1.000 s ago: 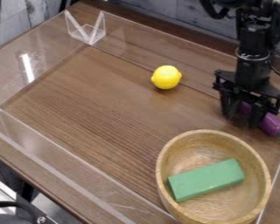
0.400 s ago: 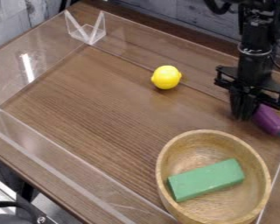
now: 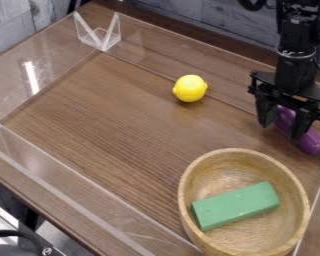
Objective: Put the purple eggplant in the brown bowl
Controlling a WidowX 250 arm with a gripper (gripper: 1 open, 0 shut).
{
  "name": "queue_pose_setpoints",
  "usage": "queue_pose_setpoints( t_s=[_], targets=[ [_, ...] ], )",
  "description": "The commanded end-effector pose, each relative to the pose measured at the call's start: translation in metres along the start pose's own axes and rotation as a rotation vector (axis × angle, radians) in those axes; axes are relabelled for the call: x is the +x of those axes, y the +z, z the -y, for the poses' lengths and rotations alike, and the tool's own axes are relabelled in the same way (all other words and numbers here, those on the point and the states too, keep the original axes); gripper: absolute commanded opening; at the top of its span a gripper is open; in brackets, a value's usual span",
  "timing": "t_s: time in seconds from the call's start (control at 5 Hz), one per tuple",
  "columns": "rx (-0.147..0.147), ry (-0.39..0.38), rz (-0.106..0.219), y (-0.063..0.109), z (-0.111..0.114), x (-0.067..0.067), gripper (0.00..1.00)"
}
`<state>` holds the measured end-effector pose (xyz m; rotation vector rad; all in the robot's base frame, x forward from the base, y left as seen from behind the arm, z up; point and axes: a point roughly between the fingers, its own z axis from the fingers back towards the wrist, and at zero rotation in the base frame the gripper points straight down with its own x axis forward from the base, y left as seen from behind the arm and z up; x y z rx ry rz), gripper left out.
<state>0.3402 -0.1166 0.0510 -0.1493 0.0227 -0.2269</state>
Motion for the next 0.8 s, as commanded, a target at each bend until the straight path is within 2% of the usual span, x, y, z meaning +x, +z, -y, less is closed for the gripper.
queue_pose_setpoints(
  t_s=[0.0,0.2,0.4,0.6],
  targets=[
    [-0.004,-0.013,0.112,0.0335,0.0086,0.0140,0.00],
    [-0.003,-0.010,0.112,0.0329,0.0087,0.0144,1.00],
    [-0.004,-0.007,0.112,0.0320,0.0084,0.0152,0.00],
    [-0.005,-0.003,0.113,0.0314,0.0084,0.0152,0.00]
  ],
)
